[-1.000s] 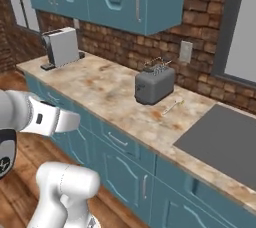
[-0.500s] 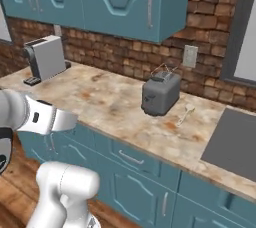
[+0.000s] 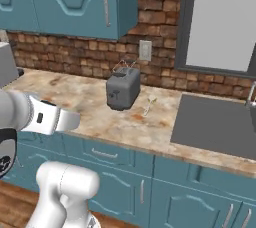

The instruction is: Grab the spray bottle from the cabinet, then place it next to the cutting board for sanitizing. Then grab the dish brush from the countertop next to the sink and place it next to the cutting board.

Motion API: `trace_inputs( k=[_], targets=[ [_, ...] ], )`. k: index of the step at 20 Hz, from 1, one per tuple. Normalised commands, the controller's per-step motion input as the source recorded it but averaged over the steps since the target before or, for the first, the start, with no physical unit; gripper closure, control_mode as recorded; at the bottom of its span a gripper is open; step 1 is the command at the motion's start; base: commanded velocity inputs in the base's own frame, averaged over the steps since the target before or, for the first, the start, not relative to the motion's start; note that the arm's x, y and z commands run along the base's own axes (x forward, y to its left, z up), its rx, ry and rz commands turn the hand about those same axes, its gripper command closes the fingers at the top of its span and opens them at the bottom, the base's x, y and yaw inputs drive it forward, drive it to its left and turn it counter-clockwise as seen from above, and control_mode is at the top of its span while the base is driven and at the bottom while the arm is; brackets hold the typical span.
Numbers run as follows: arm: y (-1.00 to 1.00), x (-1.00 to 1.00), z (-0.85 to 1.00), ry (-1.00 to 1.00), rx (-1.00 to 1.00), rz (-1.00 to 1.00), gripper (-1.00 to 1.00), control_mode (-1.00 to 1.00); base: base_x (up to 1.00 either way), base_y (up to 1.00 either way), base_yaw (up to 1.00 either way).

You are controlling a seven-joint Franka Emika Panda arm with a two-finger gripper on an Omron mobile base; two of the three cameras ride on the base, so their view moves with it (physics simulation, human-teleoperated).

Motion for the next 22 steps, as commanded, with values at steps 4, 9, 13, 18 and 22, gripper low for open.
trace_inputs(
  k=[4, 9, 13, 18, 22],
  targets=[
    [0.00, 0.00, 0.00, 0.00, 0.00, 0.00, -1.00, 1.00, 0.37, -0.03, -0.36],
    [0.00, 0.00, 0.00, 0.00, 0.00, 0.00, -1.00, 1.00, 0.68, -0.15, -0.07],
    [0.00, 0.00, 0.00, 0.00, 0.00, 0.00, -1.00, 1.00, 0.79, -0.31, 0.00],
    [0.00, 0.00, 0.00, 0.00, 0.00, 0.00, -1.00, 1.00, 0.67, -0.16, 0.00],
    [0.00, 0.00, 0.00, 0.00, 0.00, 0.00, -1.00, 1.00, 0.62, -0.23, 0.05]
  ],
)
